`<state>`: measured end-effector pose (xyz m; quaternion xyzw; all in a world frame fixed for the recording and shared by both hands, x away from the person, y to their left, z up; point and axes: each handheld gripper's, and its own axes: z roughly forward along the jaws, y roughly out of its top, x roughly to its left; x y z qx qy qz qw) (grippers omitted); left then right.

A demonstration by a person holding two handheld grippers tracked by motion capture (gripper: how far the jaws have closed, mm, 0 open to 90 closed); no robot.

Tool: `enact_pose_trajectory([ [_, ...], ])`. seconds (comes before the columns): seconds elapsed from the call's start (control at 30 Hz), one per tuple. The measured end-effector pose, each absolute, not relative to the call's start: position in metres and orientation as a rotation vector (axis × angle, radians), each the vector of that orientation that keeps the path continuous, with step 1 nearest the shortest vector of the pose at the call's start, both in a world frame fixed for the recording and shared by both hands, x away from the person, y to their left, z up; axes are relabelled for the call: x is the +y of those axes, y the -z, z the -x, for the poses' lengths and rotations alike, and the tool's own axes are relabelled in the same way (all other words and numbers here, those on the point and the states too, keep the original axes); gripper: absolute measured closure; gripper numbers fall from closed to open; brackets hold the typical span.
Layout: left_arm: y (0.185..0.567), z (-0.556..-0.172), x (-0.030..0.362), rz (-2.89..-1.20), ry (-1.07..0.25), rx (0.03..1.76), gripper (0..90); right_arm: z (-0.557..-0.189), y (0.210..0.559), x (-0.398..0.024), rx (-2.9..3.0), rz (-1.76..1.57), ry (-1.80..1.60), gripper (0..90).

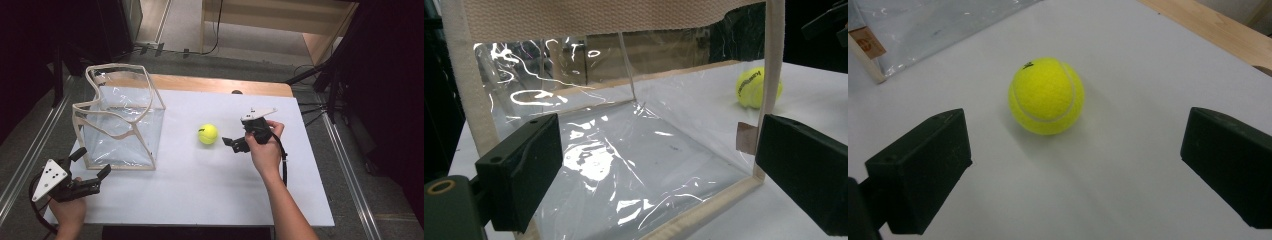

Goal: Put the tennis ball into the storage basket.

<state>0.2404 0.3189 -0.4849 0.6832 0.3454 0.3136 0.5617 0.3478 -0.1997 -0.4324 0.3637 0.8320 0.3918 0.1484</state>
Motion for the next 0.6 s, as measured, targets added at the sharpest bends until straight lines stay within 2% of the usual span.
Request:
enact_pose_trajectory([
  [0.6,0.485,-0.241,0.319,-1.609,-0.738,0.812,5.3,-0.363,0.433,-0.186,2.465,-1.03,-1.064,0.0],
])
